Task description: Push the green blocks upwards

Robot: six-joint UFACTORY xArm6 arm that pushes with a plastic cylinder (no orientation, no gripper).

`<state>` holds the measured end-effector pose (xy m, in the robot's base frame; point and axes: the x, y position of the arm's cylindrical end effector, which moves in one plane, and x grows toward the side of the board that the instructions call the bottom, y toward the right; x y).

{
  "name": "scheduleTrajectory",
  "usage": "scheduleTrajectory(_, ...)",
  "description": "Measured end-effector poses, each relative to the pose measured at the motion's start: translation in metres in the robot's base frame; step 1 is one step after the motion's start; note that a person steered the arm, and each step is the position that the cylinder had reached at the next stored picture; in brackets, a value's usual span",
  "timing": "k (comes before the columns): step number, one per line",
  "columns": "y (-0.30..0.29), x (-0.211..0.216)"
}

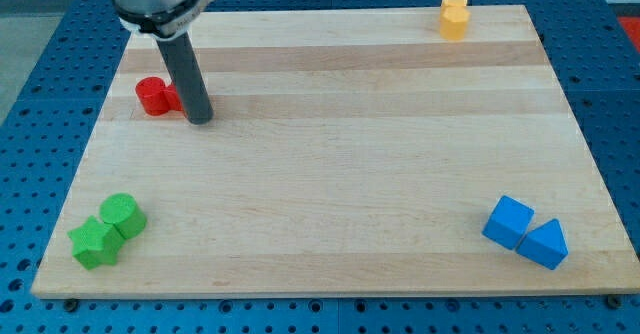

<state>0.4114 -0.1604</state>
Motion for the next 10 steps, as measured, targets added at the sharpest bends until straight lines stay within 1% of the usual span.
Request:
scheduleTrajectory(1, 0.040, 0.026)
scheduleTrajectory(2, 0.038, 0.043)
scheduleTrajectory(3, -0.018, 0.046)
scheduleTrajectory(4, -0.097, 0.072)
scheduleTrajectory(5, -0.142, 0.083)
scheduleTrajectory(6, -0.144, 0.089)
scheduleTrajectory(7, -0.144, 0.111)
scheduleTrajectory(8, -0.143, 0.178)
scheduleTrajectory(9, -0.143, 0.197)
scheduleTrajectory(10, -0.121, 0.198)
